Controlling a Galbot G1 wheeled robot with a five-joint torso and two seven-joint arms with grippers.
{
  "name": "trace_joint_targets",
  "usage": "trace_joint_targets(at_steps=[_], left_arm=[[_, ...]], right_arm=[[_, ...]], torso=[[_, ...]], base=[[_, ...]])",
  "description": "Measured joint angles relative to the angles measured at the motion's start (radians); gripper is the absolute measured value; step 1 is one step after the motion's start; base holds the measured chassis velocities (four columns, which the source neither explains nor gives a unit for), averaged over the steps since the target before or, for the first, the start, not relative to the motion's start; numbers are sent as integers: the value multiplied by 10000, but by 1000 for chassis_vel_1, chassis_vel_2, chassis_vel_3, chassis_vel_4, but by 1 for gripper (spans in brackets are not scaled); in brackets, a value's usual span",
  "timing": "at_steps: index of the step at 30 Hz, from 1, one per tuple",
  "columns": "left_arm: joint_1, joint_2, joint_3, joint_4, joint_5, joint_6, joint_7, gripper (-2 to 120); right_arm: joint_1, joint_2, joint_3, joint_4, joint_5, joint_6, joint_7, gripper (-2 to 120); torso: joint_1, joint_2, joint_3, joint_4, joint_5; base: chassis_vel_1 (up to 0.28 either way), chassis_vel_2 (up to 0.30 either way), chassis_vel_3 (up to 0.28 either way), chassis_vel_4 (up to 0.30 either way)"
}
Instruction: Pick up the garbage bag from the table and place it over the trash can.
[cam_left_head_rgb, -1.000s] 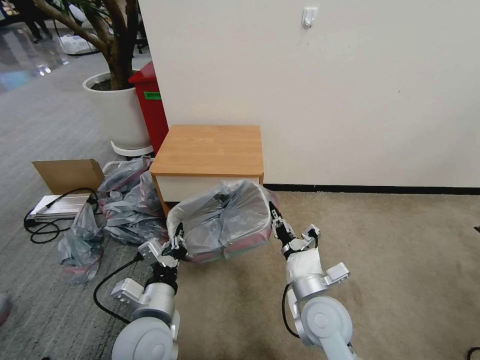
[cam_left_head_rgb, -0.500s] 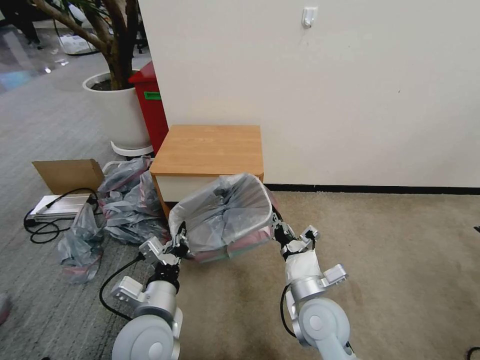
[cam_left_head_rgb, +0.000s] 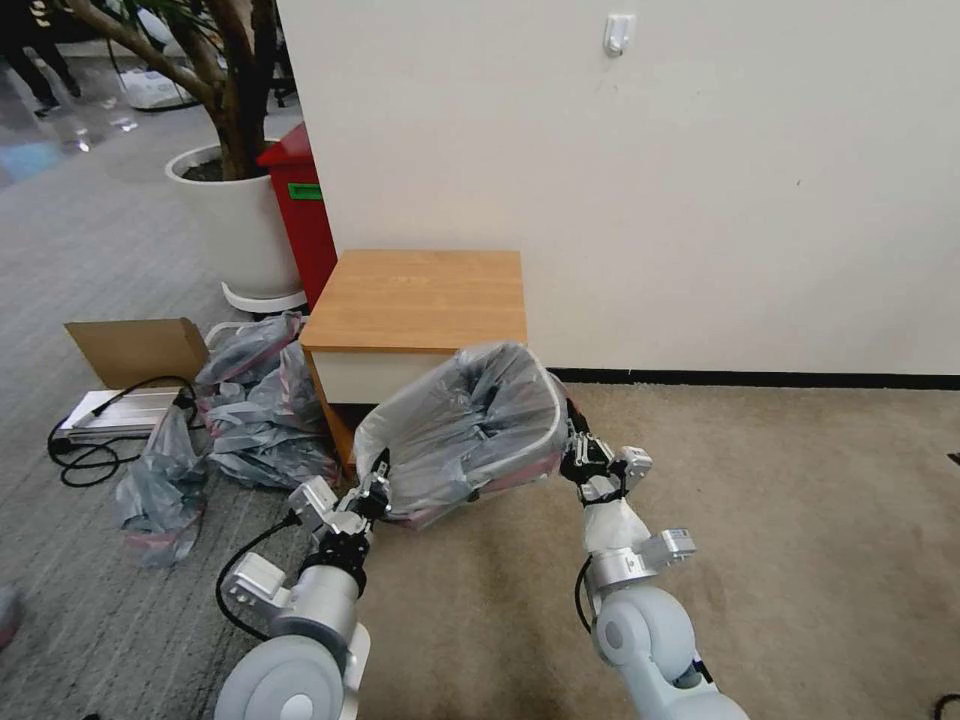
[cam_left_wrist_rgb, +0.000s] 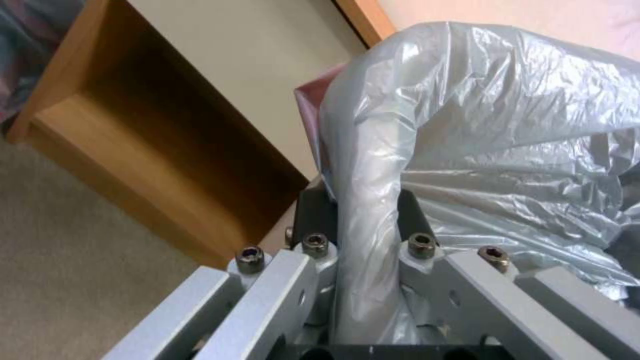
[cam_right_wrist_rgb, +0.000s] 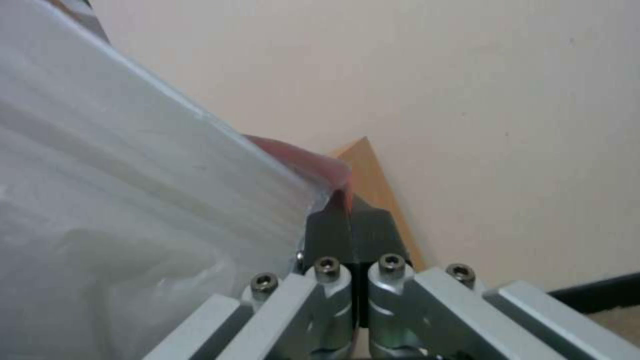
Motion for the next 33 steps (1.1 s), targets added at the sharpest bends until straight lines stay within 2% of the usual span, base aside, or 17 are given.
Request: trace_joint_targets(at_steps=[9, 15, 17, 19, 22, 24, 25, 28, 30, 31, 33], left_arm=[[99, -113, 11, -96, 3, 17, -7, 5], [67, -92, -35, -90, 118, 159, -144, 5], [-12, -26, -73, -41, 387, 364, -399, 5], [-69, 19, -120, -17, 555, 488, -589, 5], [-210, 113, -310, -5, 757, 841, -1130, 5], [-281, 150, -482, -5, 766, 978, -1483, 5], [-281, 150, -482, -5, 766, 978, -1483, 5], [-344, 168, -649, 5, 765, 1112, -1826, 5], [-352, 171, -688, 17, 765, 1142, -1889, 5], [-359, 174, -728, 24, 766, 1160, -1936, 5], [-359, 186, -750, 26, 796, 1233, -1956, 5]], right_arm=[[238, 24, 182, -709, -1369, 379, 198, 0], [115, -1, 248, -756, -2052, 392, 339, 0], [-58, -35, 377, -742, -2645, 494, 439, 10], [-207, -55, 461, -678, -2932, 544, 501, 14], [-721, -176, 696, -329, -3337, 705, 534, 28], [-1066, -262, 859, -28, -3050, 801, 370, 37], [-1066, -262, 859, -28, -3050, 801, 370, 37], [-1408, -379, 1036, 336, -2233, 877, -40, 51], [-1485, -407, 1088, 440, -1956, 878, -133, 53], [-1541, -432, 1168, 556, -1632, 878, -269, 61], [-1566, -479, 1260, 727, -1209, 877, -384, 67]], torso=[[0, 0, 0, -1, 1], [0, 0, 0, 0, 1], [0, 0, 0, 0, 0], [0, 0, 0, -1, 0], [0, 0, 0, -1, 0], [0, 0, 0, -2, 0], [0, 0, 0, -2, 0], [0, 0, 0, -1, 0], [0, 0, 0, -1, -1], [0, 0, 0, -1, 0], [0, 0, 0, -1, 1]], base=[[0, 0, 0, 0], [0, 0, 0, 0], [0, 0, 0, 0], [0, 0, 0, 0], [0, 0, 0, 0], [0, 0, 0, 0], [0, 0, 0, 0], [0, 0, 0, 0], [0, 0, 0, 0], [0, 0, 0, 0], [0, 0, 0, 0]])
